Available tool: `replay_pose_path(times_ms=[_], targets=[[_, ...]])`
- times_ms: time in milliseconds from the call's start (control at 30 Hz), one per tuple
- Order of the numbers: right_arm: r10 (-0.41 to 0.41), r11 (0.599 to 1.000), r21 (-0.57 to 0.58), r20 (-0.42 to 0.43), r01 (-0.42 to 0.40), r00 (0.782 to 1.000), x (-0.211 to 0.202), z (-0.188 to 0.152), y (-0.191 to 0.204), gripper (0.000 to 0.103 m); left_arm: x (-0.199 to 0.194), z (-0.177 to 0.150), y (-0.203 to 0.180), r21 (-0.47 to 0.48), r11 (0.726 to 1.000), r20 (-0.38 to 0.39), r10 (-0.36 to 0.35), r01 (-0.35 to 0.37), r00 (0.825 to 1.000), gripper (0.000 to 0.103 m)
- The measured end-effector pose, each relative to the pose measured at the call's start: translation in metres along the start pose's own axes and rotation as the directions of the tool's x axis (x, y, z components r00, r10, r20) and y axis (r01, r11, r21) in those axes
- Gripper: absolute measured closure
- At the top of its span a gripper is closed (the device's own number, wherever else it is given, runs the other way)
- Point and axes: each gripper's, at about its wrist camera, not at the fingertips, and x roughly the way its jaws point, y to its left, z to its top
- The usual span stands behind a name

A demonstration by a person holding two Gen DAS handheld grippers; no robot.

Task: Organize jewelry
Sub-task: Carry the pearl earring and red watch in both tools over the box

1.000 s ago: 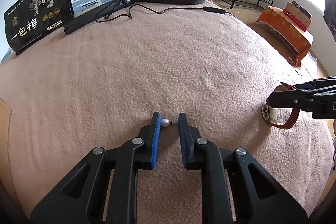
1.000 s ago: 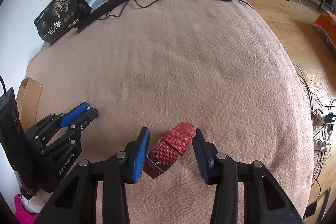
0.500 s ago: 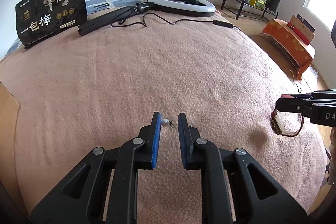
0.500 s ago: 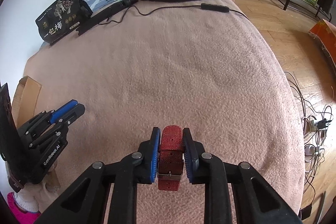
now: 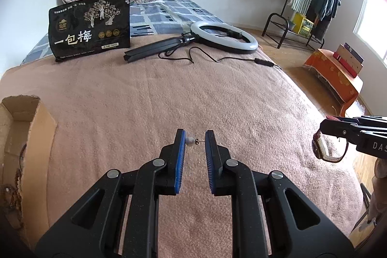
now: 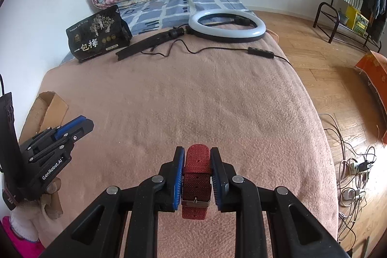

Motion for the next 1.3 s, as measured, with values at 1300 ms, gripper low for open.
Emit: replay_pose_path(times_ms=[1300], targets=[[0.291, 0.936, -0.233, 0.087, -0.265, 0.953, -0.021, 0.017, 0.241, 0.083, -0.187, -0.018, 0.184, -0.235, 0.948, 0.216, 0.266, -0.214, 0.940, 0.088]])
